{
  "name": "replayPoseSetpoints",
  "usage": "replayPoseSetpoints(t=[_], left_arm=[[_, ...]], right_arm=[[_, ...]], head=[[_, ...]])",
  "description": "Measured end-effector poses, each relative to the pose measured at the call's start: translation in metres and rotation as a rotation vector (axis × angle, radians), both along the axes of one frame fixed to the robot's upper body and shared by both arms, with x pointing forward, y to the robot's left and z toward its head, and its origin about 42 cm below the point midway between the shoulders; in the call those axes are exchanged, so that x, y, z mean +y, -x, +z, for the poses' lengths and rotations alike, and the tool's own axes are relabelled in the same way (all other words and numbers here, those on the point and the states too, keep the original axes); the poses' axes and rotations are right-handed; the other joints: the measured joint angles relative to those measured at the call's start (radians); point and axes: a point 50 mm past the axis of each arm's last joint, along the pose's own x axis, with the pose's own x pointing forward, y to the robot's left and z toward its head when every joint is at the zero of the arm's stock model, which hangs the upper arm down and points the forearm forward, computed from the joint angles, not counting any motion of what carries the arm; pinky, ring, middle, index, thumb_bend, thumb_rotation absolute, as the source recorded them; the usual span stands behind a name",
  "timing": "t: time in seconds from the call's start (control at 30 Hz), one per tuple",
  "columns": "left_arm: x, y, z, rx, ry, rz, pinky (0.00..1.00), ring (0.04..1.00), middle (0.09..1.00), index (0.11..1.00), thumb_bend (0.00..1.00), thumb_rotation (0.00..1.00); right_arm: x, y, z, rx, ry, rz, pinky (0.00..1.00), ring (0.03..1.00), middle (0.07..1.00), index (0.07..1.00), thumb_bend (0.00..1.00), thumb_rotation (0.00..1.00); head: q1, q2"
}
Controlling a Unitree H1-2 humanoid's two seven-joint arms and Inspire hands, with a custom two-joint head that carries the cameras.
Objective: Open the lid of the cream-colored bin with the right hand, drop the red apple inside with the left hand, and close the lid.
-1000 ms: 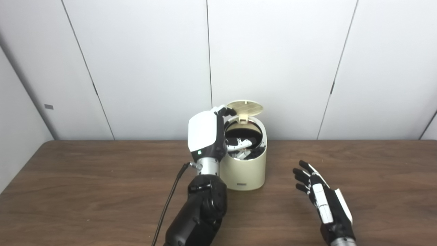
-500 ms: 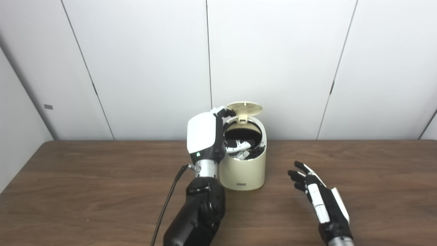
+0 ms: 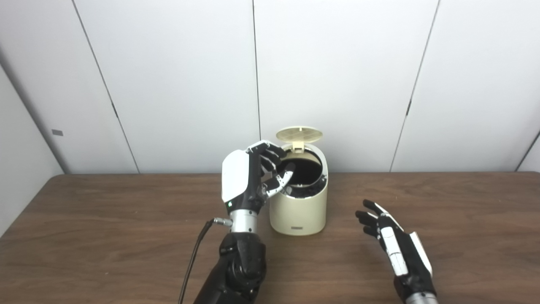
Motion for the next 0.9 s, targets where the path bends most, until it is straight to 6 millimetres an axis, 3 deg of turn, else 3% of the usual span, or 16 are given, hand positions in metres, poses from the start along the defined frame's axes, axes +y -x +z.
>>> replayPoseSetpoints(t=[0.1, 0.47, 0.53, 0.6, 0.67, 0.7, 0.83, 0.9], left_arm=[[0.000, 0.005, -0.007, -0.034, -0.012, -0.029, 0.32, 0.401, 0.491, 0.516, 0.47, 0.00], [0.032, 0.018, -0.020, -0.112, -0.079, -0.072, 0.33, 0.445, 0.521, 0.518, 0.48, 0.00], [0.045, 0.028, -0.022, -0.121, -0.106, -0.070, 0.46, 0.444, 0.517, 0.503, 0.50, 0.00], [0.058, 0.037, -0.026, -0.109, -0.118, -0.063, 0.52, 0.565, 0.512, 0.493, 0.52, 0.00], [0.071, 0.049, -0.030, -0.092, -0.097, -0.047, 0.55, 0.608, 0.514, 0.489, 0.52, 0.00], [0.075, 0.056, -0.032, -0.082, -0.087, -0.042, 0.57, 0.629, 0.603, 0.494, 0.52, 0.04], [0.092, 0.079, -0.027, -0.067, -0.027, -0.047, 0.57, 0.660, 0.709, 0.499, 0.51, 0.08], [0.100, 0.085, -0.026, -0.026, -0.004, -0.081, 0.65, 0.731, 0.784, 0.748, 0.62, 0.36]], right_arm=[[-0.001, 0.000, 0.000, 0.000, 0.003, 0.000, 0.84, 0.839, 0.791, 0.858, 0.51, 1.00], [-0.005, 0.000, 0.001, 0.001, 0.015, 0.005, 0.80, 0.829, 0.794, 0.876, 0.53, 1.00], [-0.005, 0.000, 0.001, 0.003, 0.015, 0.008, 0.80, 0.833, 0.803, 0.881, 0.55, 1.00], [-0.007, 0.000, 0.002, 0.003, 0.015, 0.008, 0.79, 0.841, 0.819, 0.885, 0.55, 1.00], [-0.009, 0.000, 0.002, 0.004, 0.014, 0.005, 0.79, 0.845, 0.833, 0.887, 0.54, 1.00], [-0.010, 0.000, 0.002, 0.003, 0.016, 0.004, 0.79, 0.852, 0.846, 0.890, 0.52, 1.00], [-0.010, -0.003, 0.005, -0.006, 0.018, 0.014, 0.79, 0.870, 0.862, 0.889, 0.50, 1.00], [-0.011, -0.007, 0.009, -0.020, 0.031, 0.019, 0.81, 0.876, 0.869, 0.890, 0.50, 1.00]], head=[[0.000, 0.000], [0.003, 0.006], [0.005, 0.008], [0.009, 0.009], [0.012, 0.011], [0.011, 0.009], [0.011, 0.015], [0.012, 0.018]])
